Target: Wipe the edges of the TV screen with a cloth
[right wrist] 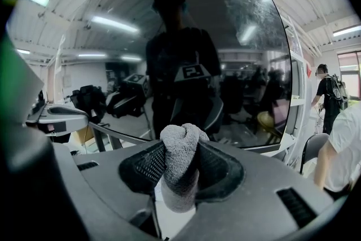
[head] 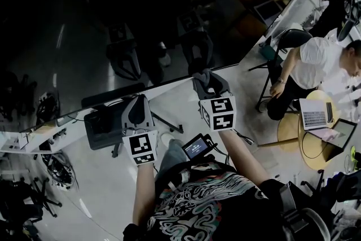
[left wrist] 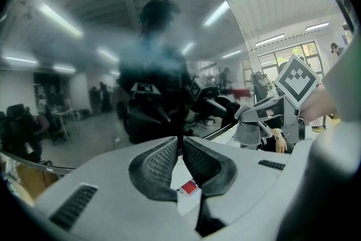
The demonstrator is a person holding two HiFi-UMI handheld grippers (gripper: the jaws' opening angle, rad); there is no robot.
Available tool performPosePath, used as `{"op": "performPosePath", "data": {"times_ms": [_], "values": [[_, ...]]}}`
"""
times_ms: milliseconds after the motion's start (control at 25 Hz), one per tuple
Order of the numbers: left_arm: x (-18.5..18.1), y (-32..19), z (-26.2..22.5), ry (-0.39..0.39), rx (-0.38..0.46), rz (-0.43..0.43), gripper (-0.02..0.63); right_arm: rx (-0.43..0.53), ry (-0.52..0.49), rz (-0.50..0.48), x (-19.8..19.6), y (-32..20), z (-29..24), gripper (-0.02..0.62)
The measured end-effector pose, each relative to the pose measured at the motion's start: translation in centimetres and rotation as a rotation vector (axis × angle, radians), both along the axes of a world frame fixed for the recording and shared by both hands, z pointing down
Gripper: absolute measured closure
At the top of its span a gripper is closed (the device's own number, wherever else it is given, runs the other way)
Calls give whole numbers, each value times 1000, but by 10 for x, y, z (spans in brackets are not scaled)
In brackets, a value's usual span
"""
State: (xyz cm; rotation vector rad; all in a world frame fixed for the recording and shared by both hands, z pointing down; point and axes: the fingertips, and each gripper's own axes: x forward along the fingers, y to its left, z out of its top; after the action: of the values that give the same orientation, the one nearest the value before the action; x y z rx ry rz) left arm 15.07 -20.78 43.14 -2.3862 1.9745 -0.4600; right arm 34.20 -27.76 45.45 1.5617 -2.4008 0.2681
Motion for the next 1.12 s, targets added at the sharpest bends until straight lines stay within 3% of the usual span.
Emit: {"op": "performPosePath", "data": {"times_ms": [1120], "values": [[-13,2,-1,23,2,-34,571,-24,-21,-73,-32,8,-1,428]]}}
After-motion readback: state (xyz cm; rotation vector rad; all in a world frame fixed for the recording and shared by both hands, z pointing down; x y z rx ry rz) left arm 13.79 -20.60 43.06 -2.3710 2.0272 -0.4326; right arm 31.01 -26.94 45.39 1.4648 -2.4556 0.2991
